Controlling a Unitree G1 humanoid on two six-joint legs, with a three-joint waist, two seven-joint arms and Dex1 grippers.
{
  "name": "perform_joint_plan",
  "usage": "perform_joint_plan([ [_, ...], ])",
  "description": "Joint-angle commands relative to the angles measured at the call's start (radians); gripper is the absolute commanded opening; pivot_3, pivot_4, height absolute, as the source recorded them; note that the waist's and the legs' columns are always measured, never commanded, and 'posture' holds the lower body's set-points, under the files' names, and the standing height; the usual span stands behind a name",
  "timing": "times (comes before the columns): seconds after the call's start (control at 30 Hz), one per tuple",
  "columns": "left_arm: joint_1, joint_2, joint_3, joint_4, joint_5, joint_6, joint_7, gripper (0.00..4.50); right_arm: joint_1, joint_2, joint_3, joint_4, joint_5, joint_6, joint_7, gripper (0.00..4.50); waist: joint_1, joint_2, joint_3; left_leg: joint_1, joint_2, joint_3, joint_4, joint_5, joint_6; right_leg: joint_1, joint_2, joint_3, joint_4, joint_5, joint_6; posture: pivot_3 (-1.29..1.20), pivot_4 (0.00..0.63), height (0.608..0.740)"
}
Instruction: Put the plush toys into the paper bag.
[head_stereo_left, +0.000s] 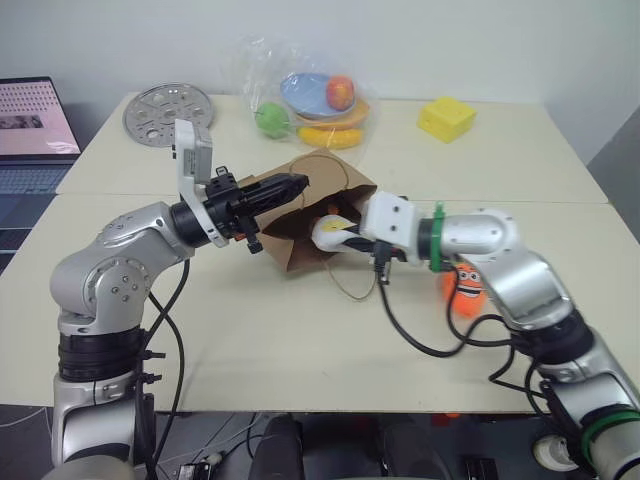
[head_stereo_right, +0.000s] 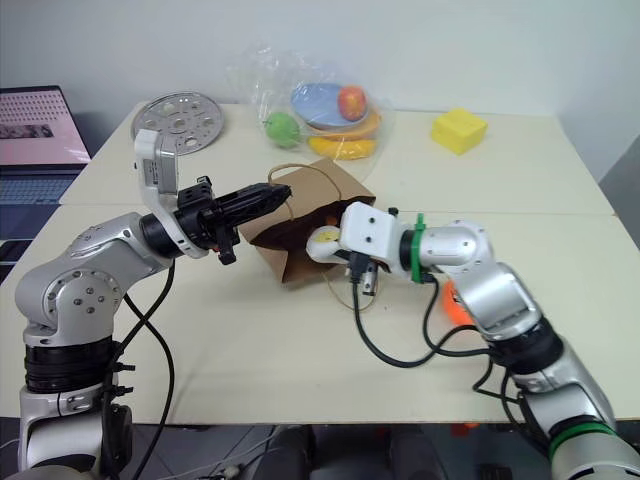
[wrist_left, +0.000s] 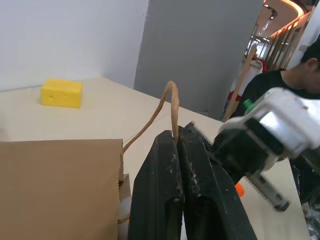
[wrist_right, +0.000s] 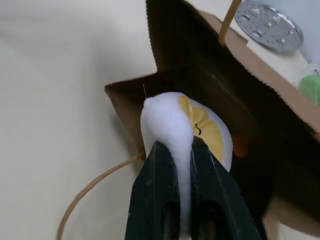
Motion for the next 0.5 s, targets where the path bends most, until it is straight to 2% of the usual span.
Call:
perform_joint_plan([
  [0.03,-0.015,0.0,0.011,-0.043,-0.028,0.002,0.0,0.0,-0.097,0.145,0.02,0.177,-0.066,-0.071,-0.121,0.02,0.0,0.0,0.0,0.0,0.0,0.0,0.0,0.0,0.0,0.0,0.0,0.0,0.0,0.0,0.0,0.0,0.15,0.74],
  [0.13,-0.017,-0.009,0.015,-0.045,-0.041,0.005,0.008,0.0,-0.138,0.231,0.023,0.303,-0.112,-0.136,-0.188,0.02,-0.003,0.0,0.0,0.0,0.001,0.0,-0.001,0.0,0.0,-0.001,0.0,-0.001,0.002,0.001,-0.001,0.0,0.15,0.74],
  [0.17,-0.017,-0.014,0.017,-0.048,-0.048,0.01,0.013,0.0,-0.154,0.256,0.017,0.348,-0.125,-0.162,-0.213,0.29,-0.003,0.0,0.0,0.0,0.001,-0.001,-0.001,0.0,0.0,-0.002,0.0,-0.001,0.002,0.001,-0.001,0.0,0.15,0.74],
  [0.33,-0.017,-0.026,0.022,-0.05,-0.061,0.014,0.03,0.0,-0.161,0.333,-0.03,0.455,-0.111,-0.197,-0.268,1.98,0.005,0.0,0.0,-0.001,0.0,-0.002,-0.001,0.0,0.0,-0.001,0.0,-0.002,0.002,0.001,-0.001,0.0,0.15,0.74],
  [0.5,-0.013,-0.038,0.019,-0.046,-0.047,-0.002,0.042,0.0,-0.099,0.288,-0.033,0.301,-0.109,-0.147,-0.231,3.81,0.005,0.0,0.0,-0.001,0.0,-0.002,-0.001,0.0,0.0,-0.001,0.0,-0.002,0.002,0.001,-0.001,0.0,0.15,0.74],
])
